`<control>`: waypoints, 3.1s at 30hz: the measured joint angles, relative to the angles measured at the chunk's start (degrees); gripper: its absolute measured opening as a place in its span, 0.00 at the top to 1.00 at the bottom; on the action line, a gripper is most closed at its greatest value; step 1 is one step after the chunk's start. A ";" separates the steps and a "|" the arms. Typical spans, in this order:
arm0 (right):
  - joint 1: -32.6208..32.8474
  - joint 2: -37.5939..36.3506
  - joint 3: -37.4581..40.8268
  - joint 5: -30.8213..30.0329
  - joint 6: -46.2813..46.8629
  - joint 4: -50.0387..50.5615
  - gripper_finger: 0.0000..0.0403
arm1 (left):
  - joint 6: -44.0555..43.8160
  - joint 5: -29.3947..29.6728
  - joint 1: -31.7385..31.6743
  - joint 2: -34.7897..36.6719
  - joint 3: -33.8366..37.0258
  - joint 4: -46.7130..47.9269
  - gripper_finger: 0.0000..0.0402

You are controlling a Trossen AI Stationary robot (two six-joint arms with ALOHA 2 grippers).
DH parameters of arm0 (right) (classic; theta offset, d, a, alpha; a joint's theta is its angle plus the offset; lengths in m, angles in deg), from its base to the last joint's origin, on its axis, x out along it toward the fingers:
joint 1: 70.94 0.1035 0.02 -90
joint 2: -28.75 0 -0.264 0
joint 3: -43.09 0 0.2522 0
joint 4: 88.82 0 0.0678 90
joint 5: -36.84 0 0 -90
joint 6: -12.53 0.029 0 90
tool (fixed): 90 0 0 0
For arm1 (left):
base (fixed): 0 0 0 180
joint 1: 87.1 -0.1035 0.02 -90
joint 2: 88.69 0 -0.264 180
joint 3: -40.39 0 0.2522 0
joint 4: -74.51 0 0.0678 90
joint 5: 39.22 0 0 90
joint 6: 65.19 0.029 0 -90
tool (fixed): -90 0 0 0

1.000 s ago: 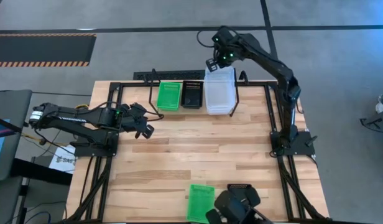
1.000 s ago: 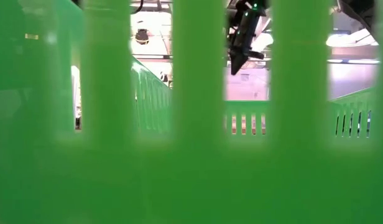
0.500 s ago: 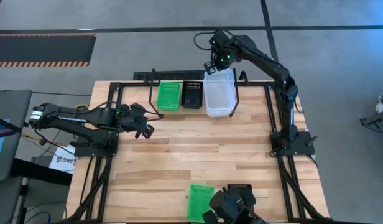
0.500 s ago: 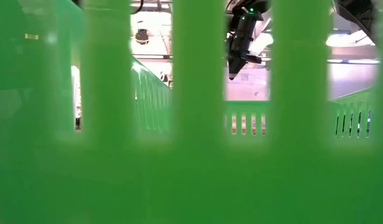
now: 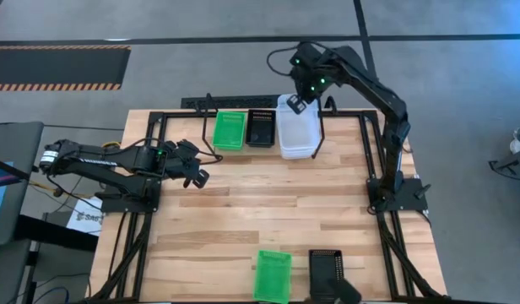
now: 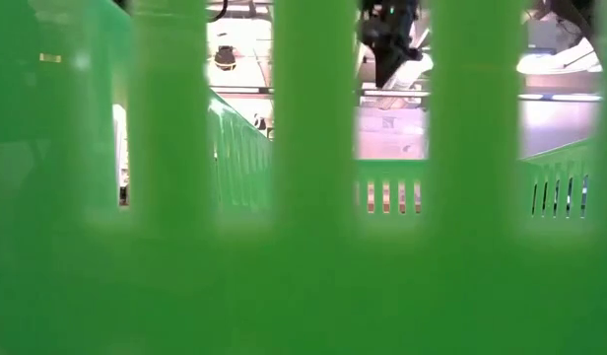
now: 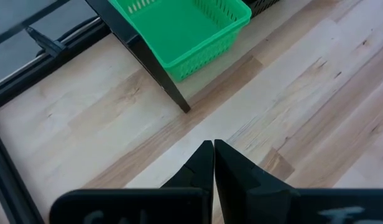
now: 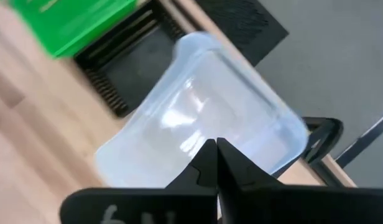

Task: Stack baskets on shelf by color
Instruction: Stack the transparent bin into the transparent bin on the shelf

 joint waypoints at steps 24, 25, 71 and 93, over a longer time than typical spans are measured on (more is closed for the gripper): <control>6.04 1.25 -1.03 -15.29 -9.14 0.19 0.85 | 2.70 -0.07 -0.02 0.00 0.00 0.00 1.00; 5.36 1.16 -1.15 -16.42 -10.88 -0.89 0.84 | 2.68 -0.07 0.00 0.00 -0.02 0.00 1.00; -0.80 6.07 -1.51 -11.68 -29.26 1.55 0.76 | 1.37 -1.06 -0.02 -0.04 -0.01 0.21 1.00; -4.16 6.18 -1.15 -2.21 -28.73 0.87 0.61 | 1.68 -2.14 -0.01 -0.04 -0.01 0.26 1.00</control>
